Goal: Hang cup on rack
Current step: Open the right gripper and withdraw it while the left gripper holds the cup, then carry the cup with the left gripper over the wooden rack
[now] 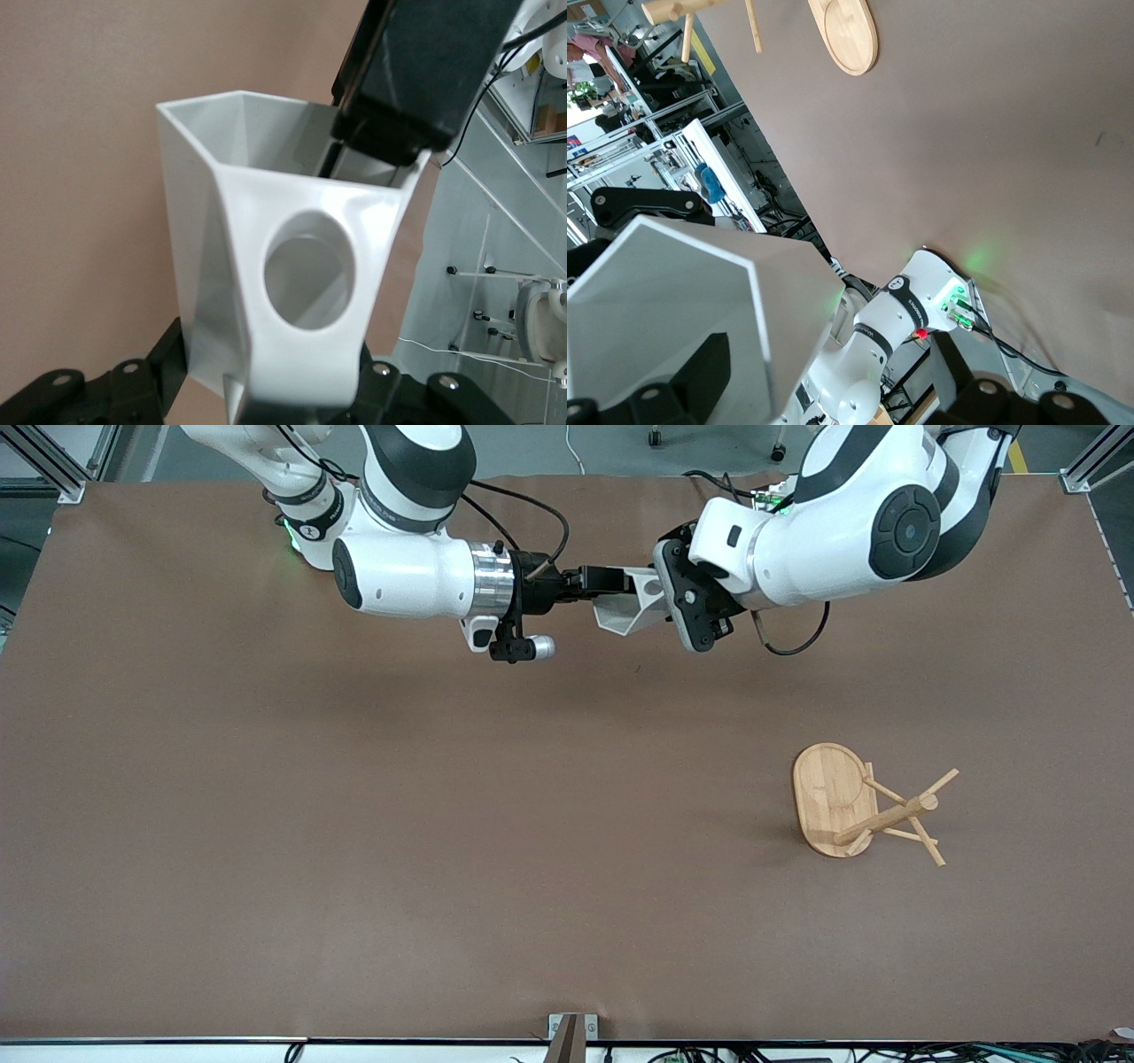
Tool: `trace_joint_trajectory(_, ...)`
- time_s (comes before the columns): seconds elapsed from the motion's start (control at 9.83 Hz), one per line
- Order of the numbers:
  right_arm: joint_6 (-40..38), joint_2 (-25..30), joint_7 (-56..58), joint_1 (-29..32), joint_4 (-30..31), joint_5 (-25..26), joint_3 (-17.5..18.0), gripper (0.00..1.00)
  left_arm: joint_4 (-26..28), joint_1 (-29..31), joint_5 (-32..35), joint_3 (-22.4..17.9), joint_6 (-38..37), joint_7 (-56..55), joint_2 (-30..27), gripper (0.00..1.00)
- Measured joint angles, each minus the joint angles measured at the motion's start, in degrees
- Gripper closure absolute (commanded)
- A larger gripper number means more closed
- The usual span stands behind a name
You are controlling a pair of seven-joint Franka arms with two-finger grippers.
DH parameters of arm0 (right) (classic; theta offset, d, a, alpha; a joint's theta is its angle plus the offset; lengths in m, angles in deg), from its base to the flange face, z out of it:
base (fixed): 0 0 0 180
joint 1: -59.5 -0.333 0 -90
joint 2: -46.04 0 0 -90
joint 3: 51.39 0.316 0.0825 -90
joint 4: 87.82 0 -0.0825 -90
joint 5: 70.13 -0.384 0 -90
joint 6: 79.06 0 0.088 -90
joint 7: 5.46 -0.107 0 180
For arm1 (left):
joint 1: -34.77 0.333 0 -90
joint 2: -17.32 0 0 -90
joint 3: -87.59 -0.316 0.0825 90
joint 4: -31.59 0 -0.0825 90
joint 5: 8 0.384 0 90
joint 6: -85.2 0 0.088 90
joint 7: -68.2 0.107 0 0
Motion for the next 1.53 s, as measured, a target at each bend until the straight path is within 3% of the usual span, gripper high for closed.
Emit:
trace_joint_trajectory(0.41,-0.03,0.03,-0.04,1.69,-1.6,0.0,-0.07,0.0,0.29,1.49,0.0,-0.02,0.44,-0.18,-0.04,0.94)
trace_joint_trajectory(0.61,-3.69,0.14,-0.04,5.24,-4.67,0.0,-0.56,0.0,1.56,2.03,0.0,-0.05,2.67,-0.19,-0.74,0.94)
trace_joint_trajectory(0.71,-8.35,0.32,-0.04,7.36,-7.06,0.05,-2.3,0.0,2.98,2.07,-0.03,-0.02,4.38,-0.2,-1.77,0.94)
trace_joint_trajectory(0.92,-21.49,1.9,-0.03,9.07,-11.28,3.06,-10.93,0.0,5.2,2.09,-0.55,-0.04,5.57,-0.2,-3.9,0.94)
trace_joint_trajectory(1.22,-34.31,10.9,-0.5,9.3,-12.6,17.59,-23.2,0.0,5.95,2.23,-0.67,-0.28,5.99,-0.41,-4.67,0.95)
trace_joint_trajectory(1.53,-39.83,17.65,-0.5,9.36,-12.51,36.14,-32.68,0.0,9.92,2.35,-0.67,-3.01,9.2,-1.04,-6.21,0.95)
